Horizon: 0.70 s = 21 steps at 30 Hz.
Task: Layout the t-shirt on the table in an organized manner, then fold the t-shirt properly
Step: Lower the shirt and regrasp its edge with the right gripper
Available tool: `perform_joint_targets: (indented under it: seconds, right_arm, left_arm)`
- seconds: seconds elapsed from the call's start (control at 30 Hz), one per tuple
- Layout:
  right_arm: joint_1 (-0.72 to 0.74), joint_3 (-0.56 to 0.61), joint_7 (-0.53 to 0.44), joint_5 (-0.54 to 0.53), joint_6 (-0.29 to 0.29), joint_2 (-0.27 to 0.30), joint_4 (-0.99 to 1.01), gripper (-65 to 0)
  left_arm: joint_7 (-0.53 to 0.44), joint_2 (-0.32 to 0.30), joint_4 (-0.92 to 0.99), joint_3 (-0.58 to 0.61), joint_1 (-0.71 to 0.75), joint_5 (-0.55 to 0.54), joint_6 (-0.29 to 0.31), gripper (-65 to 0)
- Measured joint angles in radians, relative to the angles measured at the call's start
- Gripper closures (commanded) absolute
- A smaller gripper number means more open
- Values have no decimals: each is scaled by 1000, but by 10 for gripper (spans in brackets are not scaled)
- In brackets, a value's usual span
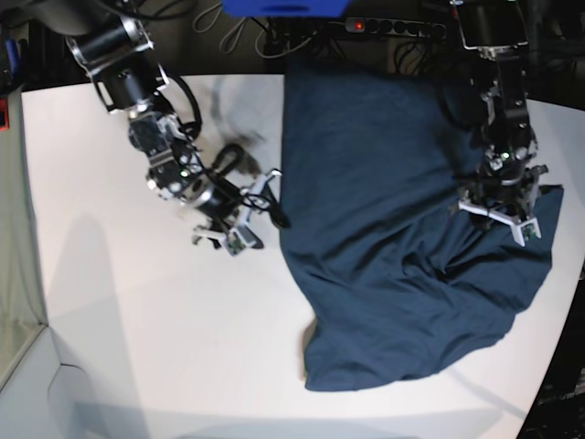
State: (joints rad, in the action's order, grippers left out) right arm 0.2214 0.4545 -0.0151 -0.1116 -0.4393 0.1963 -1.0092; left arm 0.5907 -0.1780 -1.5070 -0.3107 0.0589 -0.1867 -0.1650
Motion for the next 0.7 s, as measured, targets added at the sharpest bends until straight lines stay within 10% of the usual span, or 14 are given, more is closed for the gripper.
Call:
perform_joint_targets:
  seconds: [0.17,0.4,0.7]
  right_arm:
    - [-133,-2,99,6,10,69,-204,-354]
    - [-193,-39,138,11,2,74,-284,-354]
    - [-156,-108,181,27,-1,55,-377,-356]
  left_arm:
    - [8,39,-132,125,-1,-3,-4,-343]
    - [284,103,-350,238,98,1,3,-343]
    - [339,22,-363,167,298,18,-2,-342]
